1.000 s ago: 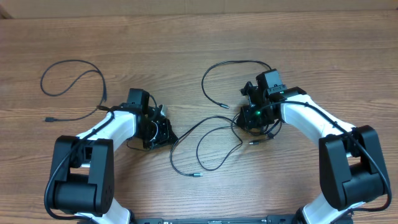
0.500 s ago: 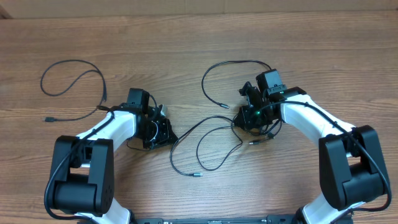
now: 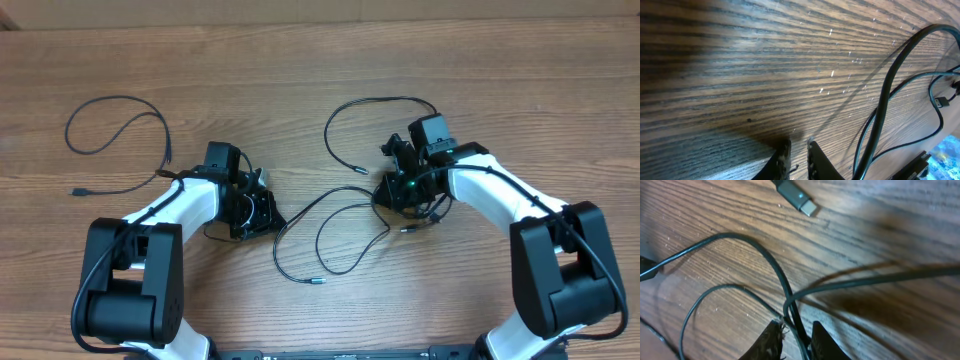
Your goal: Untangle cables
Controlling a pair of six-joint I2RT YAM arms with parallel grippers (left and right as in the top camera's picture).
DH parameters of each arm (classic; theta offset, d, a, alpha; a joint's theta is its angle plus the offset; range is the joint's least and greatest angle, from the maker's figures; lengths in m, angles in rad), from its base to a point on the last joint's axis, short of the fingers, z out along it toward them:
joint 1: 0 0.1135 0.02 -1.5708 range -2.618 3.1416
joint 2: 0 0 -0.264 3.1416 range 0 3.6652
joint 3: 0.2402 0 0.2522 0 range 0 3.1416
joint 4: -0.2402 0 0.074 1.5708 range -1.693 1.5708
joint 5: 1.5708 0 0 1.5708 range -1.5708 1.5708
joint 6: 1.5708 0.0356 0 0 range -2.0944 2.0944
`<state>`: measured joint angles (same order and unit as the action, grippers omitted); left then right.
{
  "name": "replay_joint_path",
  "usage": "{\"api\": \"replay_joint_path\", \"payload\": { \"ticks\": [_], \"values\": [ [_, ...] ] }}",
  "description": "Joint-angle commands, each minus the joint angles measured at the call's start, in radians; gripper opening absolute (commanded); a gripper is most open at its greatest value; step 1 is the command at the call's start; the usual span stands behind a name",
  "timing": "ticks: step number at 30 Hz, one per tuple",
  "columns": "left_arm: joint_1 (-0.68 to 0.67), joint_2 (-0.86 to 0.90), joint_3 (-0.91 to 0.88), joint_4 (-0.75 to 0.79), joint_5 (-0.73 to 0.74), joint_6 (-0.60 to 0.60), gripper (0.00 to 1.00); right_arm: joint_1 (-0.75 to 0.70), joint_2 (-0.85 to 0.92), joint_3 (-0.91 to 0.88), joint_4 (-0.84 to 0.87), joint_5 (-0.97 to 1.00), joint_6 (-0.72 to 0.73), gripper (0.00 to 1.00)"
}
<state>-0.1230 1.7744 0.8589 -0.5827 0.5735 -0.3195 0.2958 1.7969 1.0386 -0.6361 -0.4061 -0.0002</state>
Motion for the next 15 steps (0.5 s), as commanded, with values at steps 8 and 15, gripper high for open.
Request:
{"api": "replay_joint_path", "payload": {
  "ticks": [8,15],
  "values": [
    [-0.002,0.023,-0.028,-0.008,-0.11,-0.002,0.15,0.045,-0.02,-0.025,0.049,0.129,-0.008,0.09],
    [-0.002,0.024,-0.028,-0.008,-0.11,-0.002,0.15,0.045,-0.02,-0.025,0.071,0.122,-0.004,0.04]
  ]
}}
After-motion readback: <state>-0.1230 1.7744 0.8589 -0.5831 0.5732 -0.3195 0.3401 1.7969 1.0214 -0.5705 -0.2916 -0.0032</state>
